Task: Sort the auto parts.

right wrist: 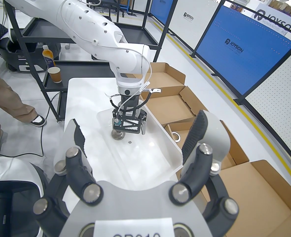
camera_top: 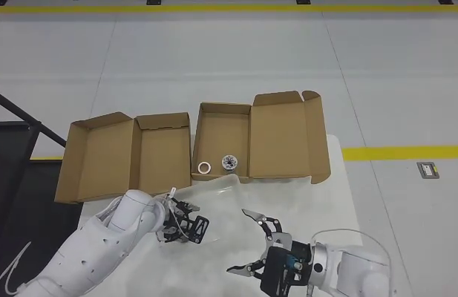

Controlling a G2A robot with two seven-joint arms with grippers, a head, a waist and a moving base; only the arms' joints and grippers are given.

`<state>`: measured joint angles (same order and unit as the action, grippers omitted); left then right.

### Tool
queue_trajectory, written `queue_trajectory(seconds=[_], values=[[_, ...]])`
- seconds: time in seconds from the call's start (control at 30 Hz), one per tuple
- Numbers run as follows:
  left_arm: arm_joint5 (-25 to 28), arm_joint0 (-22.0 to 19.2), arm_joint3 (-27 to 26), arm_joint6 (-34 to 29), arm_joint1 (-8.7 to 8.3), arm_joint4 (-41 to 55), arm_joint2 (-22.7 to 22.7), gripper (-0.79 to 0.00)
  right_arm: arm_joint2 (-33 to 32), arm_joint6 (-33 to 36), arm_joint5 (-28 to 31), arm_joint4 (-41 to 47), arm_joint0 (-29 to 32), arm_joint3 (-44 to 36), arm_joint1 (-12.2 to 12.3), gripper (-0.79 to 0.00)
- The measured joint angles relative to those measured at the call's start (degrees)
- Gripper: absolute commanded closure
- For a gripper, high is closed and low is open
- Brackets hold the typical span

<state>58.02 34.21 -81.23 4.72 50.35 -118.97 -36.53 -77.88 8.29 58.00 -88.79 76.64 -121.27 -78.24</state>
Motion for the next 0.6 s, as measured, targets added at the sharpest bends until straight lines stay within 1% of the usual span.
queue_trajectory(seconds=[0.1,0.27,0.3,0.33,0.37,0.5,0.6], values=[[-0.02,-0.74,0.25,-0.60,-0.31,-0.64,1.26,-0.785,0.00,0.00,0.00,0.00,0.00,0.00,0.00,-0.785],[-0.02,-1.65,0.43,-1.63,-0.32,0.88,2.76,-0.785,0.00,0.00,0.00,0.00,0.00,0.00,0.00,-0.785],[-0.02,-1.85,0.47,-1.93,-0.27,1.19,3.14,-0.748,0.00,0.00,0.00,0.00,0.00,0.00,0.00,-0.785],[-0.02,-2.00,0.54,-2.12,-0.23,1.44,3.42,-0.693,0.00,0.00,0.00,0.00,0.00,0.00,0.00,-0.785],[-0.02,-2.14,0.63,-2.27,-0.19,1.69,3.71,-0.665,0.00,0.00,0.00,0.00,0.00,0.00,0.00,-0.785],[-0.02,-2.82,1.20,-2.58,-0.04,2.39,5.26,-0.674,0.00,0.00,0.00,0.00,0.00,0.00,0.00,-0.785],[-0.02,-3.55,1.72,-2.19,-0.01,2.66,6.65,-0.720,0.00,0.00,0.00,0.00,0.00,0.00,0.00,-0.785]])
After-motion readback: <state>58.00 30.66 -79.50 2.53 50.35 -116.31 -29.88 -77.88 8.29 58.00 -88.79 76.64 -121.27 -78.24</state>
